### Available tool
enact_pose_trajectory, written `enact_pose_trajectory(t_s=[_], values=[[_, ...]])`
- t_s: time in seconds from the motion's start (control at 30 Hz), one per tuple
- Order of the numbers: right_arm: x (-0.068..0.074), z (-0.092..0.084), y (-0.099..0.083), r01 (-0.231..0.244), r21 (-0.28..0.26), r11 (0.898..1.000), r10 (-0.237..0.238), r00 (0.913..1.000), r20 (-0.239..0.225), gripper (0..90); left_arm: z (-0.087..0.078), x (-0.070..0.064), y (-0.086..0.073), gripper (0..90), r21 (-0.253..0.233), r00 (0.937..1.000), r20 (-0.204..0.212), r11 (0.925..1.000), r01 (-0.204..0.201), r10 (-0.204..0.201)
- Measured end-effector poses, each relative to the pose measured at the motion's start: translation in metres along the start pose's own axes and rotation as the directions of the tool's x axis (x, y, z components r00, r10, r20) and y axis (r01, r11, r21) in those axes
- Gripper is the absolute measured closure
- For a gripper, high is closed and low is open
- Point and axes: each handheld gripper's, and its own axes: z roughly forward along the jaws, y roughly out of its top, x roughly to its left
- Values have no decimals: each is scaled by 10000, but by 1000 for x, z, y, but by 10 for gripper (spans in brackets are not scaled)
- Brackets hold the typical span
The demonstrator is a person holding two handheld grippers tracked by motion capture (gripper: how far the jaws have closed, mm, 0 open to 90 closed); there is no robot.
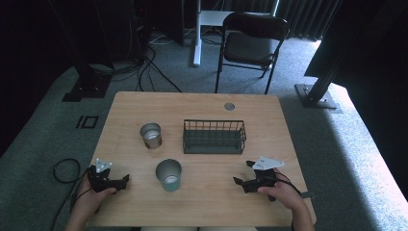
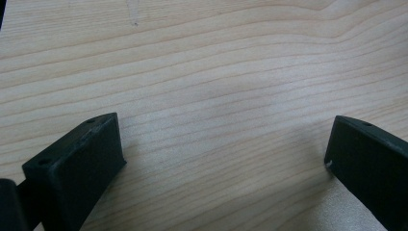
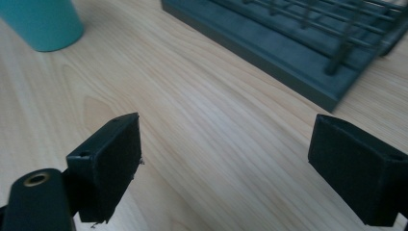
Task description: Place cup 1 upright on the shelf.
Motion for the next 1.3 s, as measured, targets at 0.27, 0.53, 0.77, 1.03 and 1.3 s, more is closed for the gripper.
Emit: enact_pose_trajectory(t_s=[0.27, 0.53, 0.77, 1.03, 1.3], values=[[14, 14, 10, 305, -22, 9995, -306, 9979, -573, 111, 0, 0, 0, 4, 1, 10000, 0, 10000, 0, 0], [27, 26, 19, 706, -12, 9975, -704, 9928, -966, 111, 0, 0, 0, 4, 1, 10000, 0, 10000, -1, 1], [35, 35, 27, 805, -166, 9966, -820, 9886, -1267, 112, 0, 0, 0, 4, -1, 10000, -1, 10000, 0, 0], [45, 47, 35, 1008, -241, 9946, -1033, 9825, -1548, 111, 0, 0, 0, 4, -1, 10000, -1, 10000, 1, -1], [55, 58, 42, 1244, -298, 9918, -1278, 9739, -1874, 112, 0, 0, 0, 3, -4, 10000, -1, 10000, 4, -4]])
